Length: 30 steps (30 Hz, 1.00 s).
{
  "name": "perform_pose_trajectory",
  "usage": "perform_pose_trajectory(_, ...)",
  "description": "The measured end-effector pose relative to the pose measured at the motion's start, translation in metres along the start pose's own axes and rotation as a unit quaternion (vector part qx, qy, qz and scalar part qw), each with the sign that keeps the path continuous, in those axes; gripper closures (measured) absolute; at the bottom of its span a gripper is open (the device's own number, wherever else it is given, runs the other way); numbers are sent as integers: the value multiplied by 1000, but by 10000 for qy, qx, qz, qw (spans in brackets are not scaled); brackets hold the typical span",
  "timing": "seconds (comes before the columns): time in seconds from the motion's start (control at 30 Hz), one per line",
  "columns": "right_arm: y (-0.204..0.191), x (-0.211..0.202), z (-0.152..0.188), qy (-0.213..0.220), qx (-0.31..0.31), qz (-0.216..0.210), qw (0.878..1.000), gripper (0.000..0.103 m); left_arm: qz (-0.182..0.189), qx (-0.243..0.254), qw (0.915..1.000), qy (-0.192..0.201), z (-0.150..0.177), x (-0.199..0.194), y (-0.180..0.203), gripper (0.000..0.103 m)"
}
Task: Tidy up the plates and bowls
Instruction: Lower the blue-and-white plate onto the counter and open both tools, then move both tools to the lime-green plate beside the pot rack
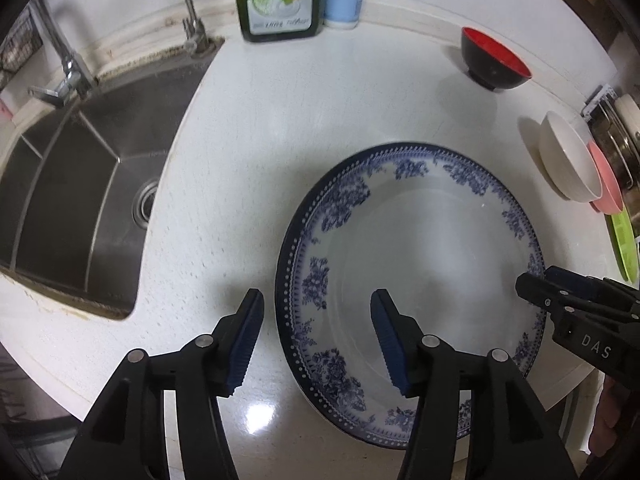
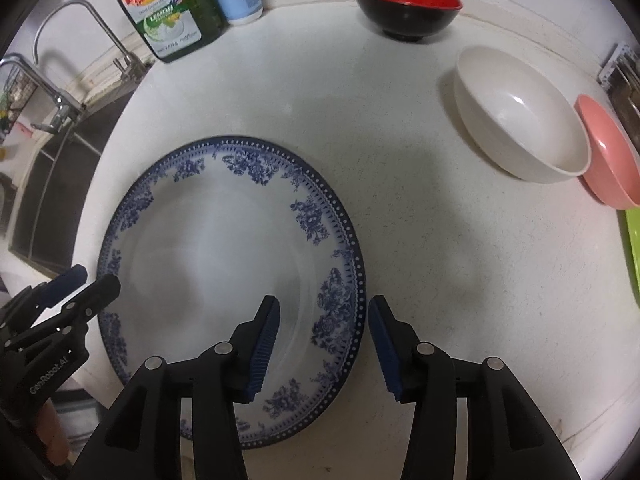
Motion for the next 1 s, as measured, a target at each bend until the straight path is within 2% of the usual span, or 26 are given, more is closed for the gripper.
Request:
perform_pose_trajectory(0.2, 12, -23, 4, 264, 175, -72, 9995, 50, 31, 373, 9989, 277, -8, -17, 18, 42)
perform_pose_trajectory(0.4, 39, -51, 7, 582, 375, 16, 9976, 50, 125, 821, 9947, 611, -21, -35, 48, 39)
perform_pose_trajectory(0.53, 60, -71, 10, 833, 454, 60, 9955, 44, 247, 1080, 9902, 846, -29, -50, 78, 38)
perform_pose_trajectory(0.73, 103, -96, 16, 1107, 754, 160, 9909, 44, 498, 1462, 9823, 1059, -34, -68, 134, 38)
perform_pose_trajectory(1.0, 167, -127, 29, 1389, 1168, 466, 9823, 44, 817, 1931, 9709, 1158, -31, -81, 208, 38)
Point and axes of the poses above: each gripper's, at about its wrist camera, not at the fingertips, and x roughly the way its jaws point, y to its right, z to its underside, the point moved 7 cm from there along x, roughly the way its jaws point, and after that the axes turned 1 degree about -z, right-handed, at the moved point
